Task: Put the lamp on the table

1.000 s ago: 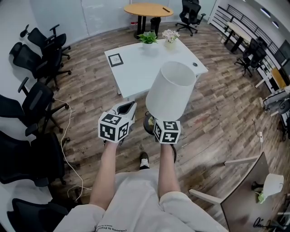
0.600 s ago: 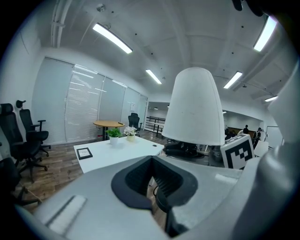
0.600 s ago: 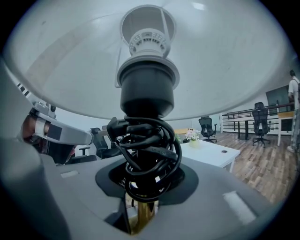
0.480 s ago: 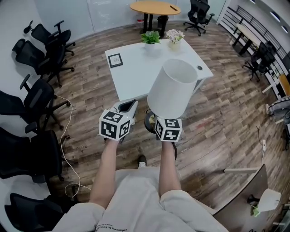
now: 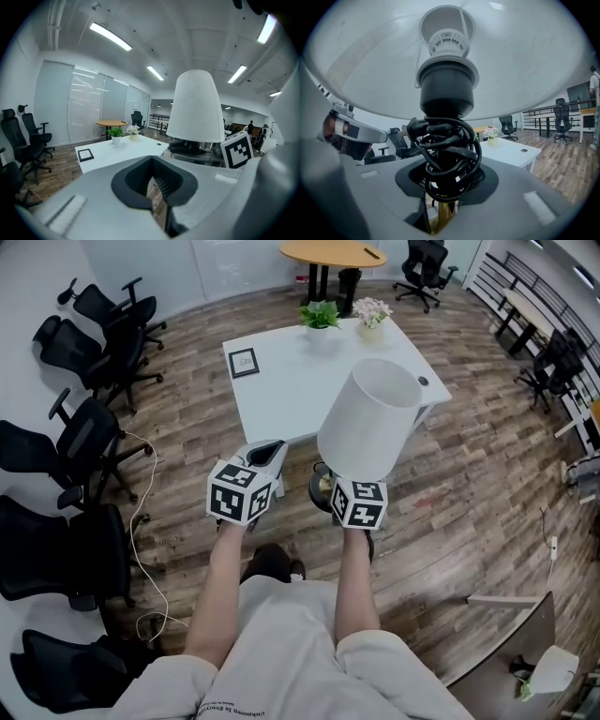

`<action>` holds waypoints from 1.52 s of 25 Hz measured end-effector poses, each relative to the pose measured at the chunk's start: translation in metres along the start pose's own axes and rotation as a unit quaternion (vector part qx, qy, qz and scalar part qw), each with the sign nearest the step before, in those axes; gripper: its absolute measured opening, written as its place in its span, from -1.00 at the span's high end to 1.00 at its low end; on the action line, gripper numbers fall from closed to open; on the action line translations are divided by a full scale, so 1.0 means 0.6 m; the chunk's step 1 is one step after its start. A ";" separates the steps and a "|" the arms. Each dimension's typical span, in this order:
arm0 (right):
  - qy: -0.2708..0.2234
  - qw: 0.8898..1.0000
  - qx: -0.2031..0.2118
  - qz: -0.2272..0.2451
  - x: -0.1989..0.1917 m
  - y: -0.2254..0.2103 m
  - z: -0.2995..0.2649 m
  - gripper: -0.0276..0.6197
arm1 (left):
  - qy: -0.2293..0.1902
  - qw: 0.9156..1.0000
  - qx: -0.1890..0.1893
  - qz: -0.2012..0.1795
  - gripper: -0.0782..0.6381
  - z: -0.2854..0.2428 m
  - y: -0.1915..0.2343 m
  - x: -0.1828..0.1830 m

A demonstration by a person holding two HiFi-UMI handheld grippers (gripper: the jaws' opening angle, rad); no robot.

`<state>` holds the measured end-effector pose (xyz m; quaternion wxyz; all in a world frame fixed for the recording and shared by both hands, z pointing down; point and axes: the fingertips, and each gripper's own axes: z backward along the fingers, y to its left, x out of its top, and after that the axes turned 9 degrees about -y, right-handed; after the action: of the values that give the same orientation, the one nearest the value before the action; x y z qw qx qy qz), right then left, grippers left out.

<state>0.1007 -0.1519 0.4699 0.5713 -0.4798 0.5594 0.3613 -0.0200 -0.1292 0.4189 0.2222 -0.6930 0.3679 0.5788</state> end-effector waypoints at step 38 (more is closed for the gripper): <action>0.035 0.999 -0.031 0.025 0.013 -0.187 -0.328 0.45 | 0.017 0.998 -0.031 0.052 0.78 -0.337 0.208 0.050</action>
<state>0.1507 -0.3714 0.4951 0.5269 -0.4953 0.5795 0.3759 0.0150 -0.3640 0.4514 0.1644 -0.6894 0.3890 0.5885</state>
